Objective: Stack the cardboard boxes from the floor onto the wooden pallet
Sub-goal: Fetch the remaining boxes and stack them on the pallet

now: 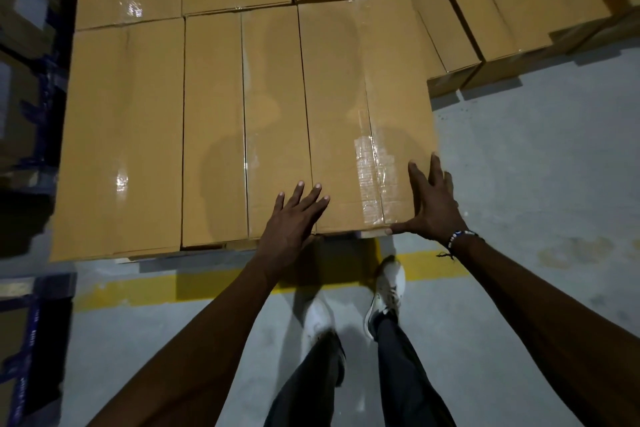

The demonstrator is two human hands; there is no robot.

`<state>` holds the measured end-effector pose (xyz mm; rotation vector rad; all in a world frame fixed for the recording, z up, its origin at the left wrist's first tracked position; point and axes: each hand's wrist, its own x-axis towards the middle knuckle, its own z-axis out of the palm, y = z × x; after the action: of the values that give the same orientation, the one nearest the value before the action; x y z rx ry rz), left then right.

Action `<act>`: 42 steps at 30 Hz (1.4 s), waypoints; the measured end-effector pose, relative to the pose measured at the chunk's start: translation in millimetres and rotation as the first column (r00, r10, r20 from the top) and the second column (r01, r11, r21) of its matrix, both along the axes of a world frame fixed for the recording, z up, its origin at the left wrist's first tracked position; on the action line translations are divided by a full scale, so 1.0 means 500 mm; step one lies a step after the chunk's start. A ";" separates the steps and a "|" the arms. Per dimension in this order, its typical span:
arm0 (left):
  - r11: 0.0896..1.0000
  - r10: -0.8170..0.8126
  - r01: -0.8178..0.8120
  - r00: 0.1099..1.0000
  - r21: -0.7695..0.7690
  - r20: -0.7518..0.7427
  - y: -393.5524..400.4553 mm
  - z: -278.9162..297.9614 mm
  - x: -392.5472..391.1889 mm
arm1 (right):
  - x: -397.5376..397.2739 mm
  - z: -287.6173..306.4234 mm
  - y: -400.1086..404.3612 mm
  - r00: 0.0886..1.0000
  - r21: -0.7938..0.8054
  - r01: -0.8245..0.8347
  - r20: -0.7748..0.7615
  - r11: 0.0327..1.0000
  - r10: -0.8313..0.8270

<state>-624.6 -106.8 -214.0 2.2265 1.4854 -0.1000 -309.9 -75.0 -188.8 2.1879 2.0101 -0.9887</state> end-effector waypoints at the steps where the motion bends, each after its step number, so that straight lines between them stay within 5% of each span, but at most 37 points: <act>1: 1.000 0.004 -0.005 1.000 -0.021 -0.016 0.003 0.015 0.005 | -0.001 0.011 0.002 1.000 -0.030 -0.011 0.011 0.999 0.011; 7: 0.989 0.013 -0.024 0.997 -0.147 -0.075 0.014 0.131 0.027 | -0.007 0.116 -0.017 1.000 -0.041 -0.025 0.013 0.999 0.026; 17: 0.938 0.331 -0.346 0.854 -0.038 0.402 -0.025 0.449 0.067 | 0.058 0.441 -0.126 0.938 0.090 0.297 -0.211 0.951 -0.273; 26: 0.912 0.305 -0.409 0.694 0.008 0.652 -0.030 0.712 0.116 | 0.118 0.664 -0.243 0.782 0.149 0.549 -0.440 0.823 -0.442; 31: 0.914 0.289 -0.406 0.642 -0.005 0.710 -0.022 0.771 0.148 | 0.168 0.717 -0.295 0.657 0.137 0.678 -0.554 0.722 -0.512; 42: 0.921 0.281 -0.390 0.625 -0.021 0.728 0.068 0.777 0.348 | 0.382 0.714 -0.230 0.566 0.144 0.758 -0.628 0.636 -0.534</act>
<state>-450.5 -72.6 174.6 1.6863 1.4098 0.9343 -118.9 -190.1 168.4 3.3896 1.5975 -1.5049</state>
